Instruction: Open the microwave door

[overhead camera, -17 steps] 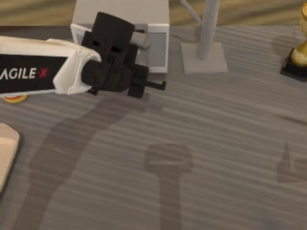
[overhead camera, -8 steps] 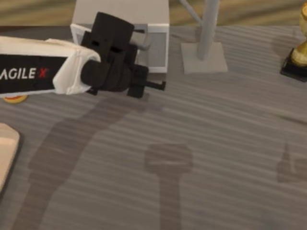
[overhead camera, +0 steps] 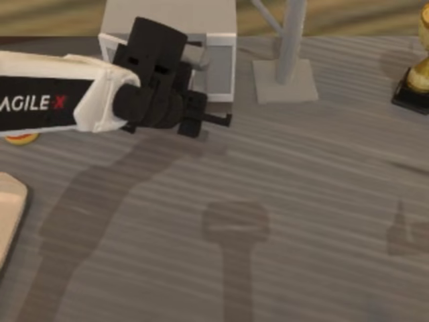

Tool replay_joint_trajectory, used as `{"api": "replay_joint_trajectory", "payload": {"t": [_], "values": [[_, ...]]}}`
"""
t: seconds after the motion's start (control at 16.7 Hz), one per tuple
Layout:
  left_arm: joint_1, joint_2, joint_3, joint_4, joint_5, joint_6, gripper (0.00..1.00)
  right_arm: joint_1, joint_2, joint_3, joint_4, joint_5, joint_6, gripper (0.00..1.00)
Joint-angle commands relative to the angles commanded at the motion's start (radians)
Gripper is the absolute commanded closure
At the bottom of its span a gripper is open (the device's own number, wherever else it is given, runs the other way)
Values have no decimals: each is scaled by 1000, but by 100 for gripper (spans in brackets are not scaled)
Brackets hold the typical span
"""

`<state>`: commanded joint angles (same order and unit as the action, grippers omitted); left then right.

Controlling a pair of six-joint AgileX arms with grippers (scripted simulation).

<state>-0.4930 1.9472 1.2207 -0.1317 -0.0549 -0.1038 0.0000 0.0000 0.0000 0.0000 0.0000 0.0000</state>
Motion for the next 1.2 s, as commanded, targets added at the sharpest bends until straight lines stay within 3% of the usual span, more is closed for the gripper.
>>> {"api": "replay_joint_trajectory", "payload": {"t": [0.24,0.78,1.2], "values": [[0,0,0,0,0,0,100,0,0,0,0,0,0,0],[25,-37,-51,17,63,73,100,0,0,0,0,0,0,0],[27,-38,-54,17,66,76,100,0,0,0,0,0,0,0]]}}
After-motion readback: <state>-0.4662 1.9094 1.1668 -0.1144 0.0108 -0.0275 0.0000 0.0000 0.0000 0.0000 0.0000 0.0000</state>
